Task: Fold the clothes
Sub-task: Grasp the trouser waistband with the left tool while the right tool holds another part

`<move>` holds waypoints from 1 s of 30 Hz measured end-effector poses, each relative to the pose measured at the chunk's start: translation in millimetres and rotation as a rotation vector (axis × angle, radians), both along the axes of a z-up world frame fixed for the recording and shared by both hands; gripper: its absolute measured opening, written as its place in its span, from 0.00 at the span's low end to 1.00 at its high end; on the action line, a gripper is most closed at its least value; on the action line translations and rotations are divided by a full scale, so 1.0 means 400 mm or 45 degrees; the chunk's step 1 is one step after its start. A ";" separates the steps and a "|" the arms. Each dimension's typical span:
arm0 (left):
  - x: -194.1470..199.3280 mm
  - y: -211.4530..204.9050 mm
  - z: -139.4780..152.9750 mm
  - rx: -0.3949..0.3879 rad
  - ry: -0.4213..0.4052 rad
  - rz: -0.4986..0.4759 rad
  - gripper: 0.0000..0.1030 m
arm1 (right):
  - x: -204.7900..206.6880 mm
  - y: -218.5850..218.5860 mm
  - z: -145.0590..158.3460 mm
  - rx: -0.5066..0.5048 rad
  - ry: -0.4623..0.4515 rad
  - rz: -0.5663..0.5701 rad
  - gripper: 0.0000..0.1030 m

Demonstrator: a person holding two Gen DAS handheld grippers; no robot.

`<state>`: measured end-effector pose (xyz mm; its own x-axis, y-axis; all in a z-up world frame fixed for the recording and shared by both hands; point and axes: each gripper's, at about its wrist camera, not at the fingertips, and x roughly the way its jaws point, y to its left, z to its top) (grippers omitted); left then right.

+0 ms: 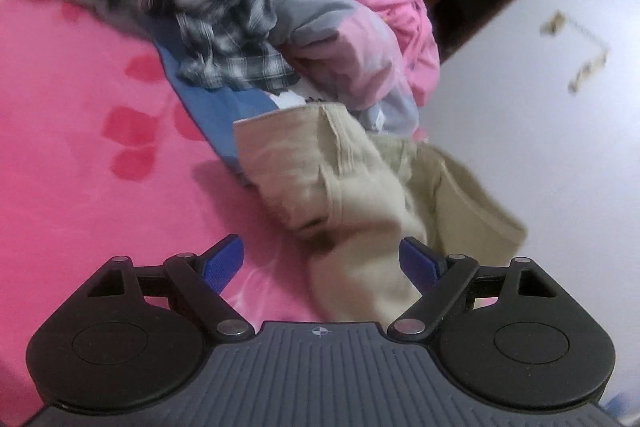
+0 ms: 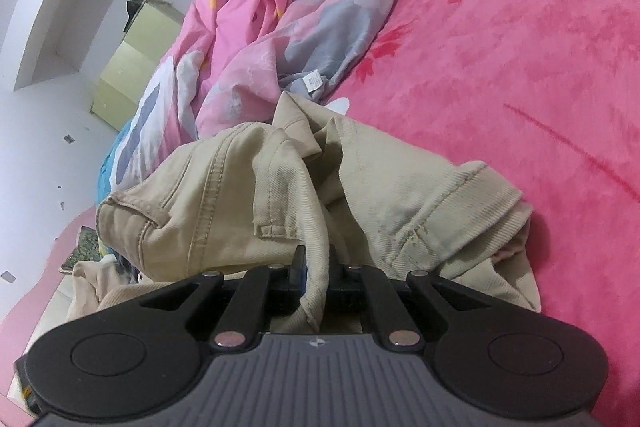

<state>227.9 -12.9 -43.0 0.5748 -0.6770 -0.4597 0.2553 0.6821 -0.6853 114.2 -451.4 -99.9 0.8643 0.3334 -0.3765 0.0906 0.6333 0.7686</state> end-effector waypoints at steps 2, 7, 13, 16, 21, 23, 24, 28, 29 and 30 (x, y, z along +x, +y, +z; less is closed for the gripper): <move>0.029 -0.011 0.003 -0.047 0.009 -0.002 0.83 | -0.001 -0.004 -0.004 0.017 -0.004 0.000 0.05; 0.093 -0.042 -0.016 -0.065 0.066 0.011 0.83 | -0.002 -0.008 -0.012 0.051 -0.012 0.001 0.05; 0.165 -0.076 -0.041 -0.074 0.121 0.025 0.69 | 0.000 -0.008 -0.018 0.066 -0.020 -0.001 0.05; 0.172 -0.086 -0.046 -0.033 0.101 0.030 0.48 | 0.002 -0.012 -0.023 0.085 -0.026 0.000 0.05; 0.124 -0.103 -0.019 0.072 -0.023 0.030 0.29 | 0.004 -0.016 -0.028 0.106 -0.035 -0.003 0.05; 0.089 -0.107 0.000 0.102 -0.080 0.033 0.27 | 0.003 -0.018 -0.030 0.116 -0.041 -0.004 0.05; 0.068 -0.107 0.010 0.115 -0.109 0.033 0.25 | 0.003 -0.019 -0.031 0.123 -0.047 -0.004 0.05; -0.019 -0.108 0.054 0.166 -0.228 0.026 0.22 | -0.005 -0.030 -0.039 0.175 -0.091 -0.007 0.05; -0.044 -0.108 0.067 0.177 -0.257 0.017 0.22 | -0.007 -0.033 -0.041 0.191 -0.102 -0.006 0.06; -0.068 -0.108 0.079 0.187 -0.285 0.009 0.22 | -0.009 -0.037 -0.043 0.207 -0.113 -0.005 0.06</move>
